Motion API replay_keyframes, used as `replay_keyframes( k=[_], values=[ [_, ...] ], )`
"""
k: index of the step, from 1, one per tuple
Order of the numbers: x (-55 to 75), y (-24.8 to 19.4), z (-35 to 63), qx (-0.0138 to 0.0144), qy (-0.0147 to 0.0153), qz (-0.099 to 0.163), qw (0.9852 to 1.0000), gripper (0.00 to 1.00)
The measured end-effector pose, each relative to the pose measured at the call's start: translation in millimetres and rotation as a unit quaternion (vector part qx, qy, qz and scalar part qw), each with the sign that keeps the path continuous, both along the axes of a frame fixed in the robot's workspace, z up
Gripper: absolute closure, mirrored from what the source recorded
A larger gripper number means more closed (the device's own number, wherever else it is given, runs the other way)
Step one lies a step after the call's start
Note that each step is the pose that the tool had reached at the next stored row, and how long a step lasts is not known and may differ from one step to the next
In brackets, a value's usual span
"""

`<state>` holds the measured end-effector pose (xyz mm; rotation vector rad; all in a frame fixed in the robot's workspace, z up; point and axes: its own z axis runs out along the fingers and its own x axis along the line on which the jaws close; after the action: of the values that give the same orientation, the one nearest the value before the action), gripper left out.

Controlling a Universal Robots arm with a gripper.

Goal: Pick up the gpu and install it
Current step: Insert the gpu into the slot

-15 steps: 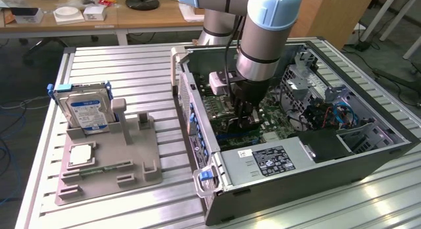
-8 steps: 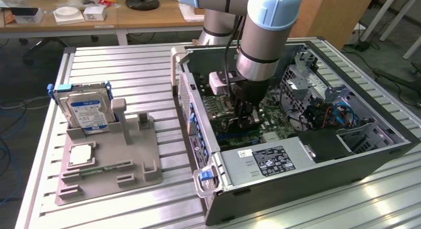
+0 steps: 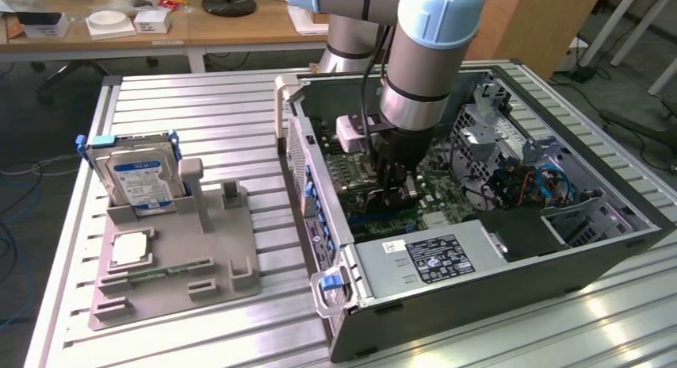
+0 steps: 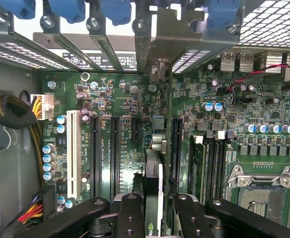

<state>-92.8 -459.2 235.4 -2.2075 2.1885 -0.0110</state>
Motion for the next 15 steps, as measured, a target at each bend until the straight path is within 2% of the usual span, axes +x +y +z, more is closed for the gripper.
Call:
replay_keyframes(
  k=[15],
  values=[
    [-2.1,0.0,-0.2,0.0000,0.0000,0.000,1.0000,0.73]
  ],
)
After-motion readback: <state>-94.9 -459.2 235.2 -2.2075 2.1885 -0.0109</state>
